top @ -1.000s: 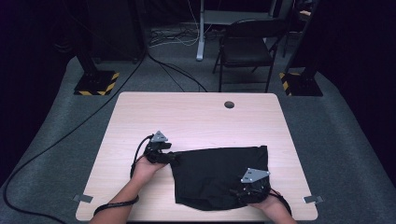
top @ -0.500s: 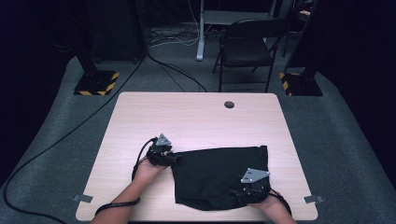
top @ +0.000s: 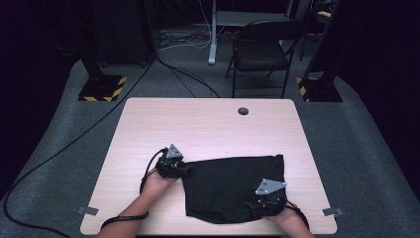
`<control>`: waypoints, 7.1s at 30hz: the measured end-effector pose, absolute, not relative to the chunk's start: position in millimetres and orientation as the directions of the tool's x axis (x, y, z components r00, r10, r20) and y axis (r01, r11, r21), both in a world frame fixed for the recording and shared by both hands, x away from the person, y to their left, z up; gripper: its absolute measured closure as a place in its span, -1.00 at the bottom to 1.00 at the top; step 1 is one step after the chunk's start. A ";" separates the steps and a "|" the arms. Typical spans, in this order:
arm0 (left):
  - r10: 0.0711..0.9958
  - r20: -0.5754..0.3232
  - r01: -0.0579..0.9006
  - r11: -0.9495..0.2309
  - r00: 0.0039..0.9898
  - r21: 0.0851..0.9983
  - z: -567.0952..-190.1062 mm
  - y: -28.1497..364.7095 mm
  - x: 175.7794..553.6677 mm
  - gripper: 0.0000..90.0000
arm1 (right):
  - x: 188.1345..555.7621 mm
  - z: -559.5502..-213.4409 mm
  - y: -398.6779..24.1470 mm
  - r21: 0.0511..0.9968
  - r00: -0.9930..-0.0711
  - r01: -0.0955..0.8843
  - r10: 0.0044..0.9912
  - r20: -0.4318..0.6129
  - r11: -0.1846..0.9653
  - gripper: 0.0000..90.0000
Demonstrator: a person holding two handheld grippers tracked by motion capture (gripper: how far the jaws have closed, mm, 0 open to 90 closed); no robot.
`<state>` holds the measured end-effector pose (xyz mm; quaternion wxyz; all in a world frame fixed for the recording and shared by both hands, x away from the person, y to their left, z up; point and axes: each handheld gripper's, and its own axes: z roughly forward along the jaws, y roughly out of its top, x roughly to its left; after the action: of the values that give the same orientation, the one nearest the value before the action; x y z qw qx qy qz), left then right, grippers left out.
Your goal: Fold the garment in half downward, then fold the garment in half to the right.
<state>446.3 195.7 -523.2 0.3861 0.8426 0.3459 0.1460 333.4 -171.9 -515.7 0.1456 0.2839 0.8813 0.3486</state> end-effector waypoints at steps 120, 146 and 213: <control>0.687 -0.026 0.461 -0.458 0.726 0.760 -524.6 195.9 445.7 -0.07 | 302.4 -526.7 9.5 0.776 -0.860 0.324 0.510 0.003 0.541 -0.32; 0.678 -0.038 0.458 -0.454 0.734 0.764 -525.0 197.4 445.6 -0.04 | 301.9 -527.5 9.0 0.771 -0.787 0.356 0.614 -0.057 0.528 0.53; 0.656 -0.045 0.442 -0.455 0.753 0.773 -497.6 203.7 433.8 0.86 | 310.3 -509.1 -3.2 0.775 -0.788 0.431 0.612 0.073 0.462 0.86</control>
<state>433.8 203.7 -497.6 0.4078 0.8428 0.3259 0.1311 310.3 -3.2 -509.1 0.1081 0.3075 0.8482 0.4174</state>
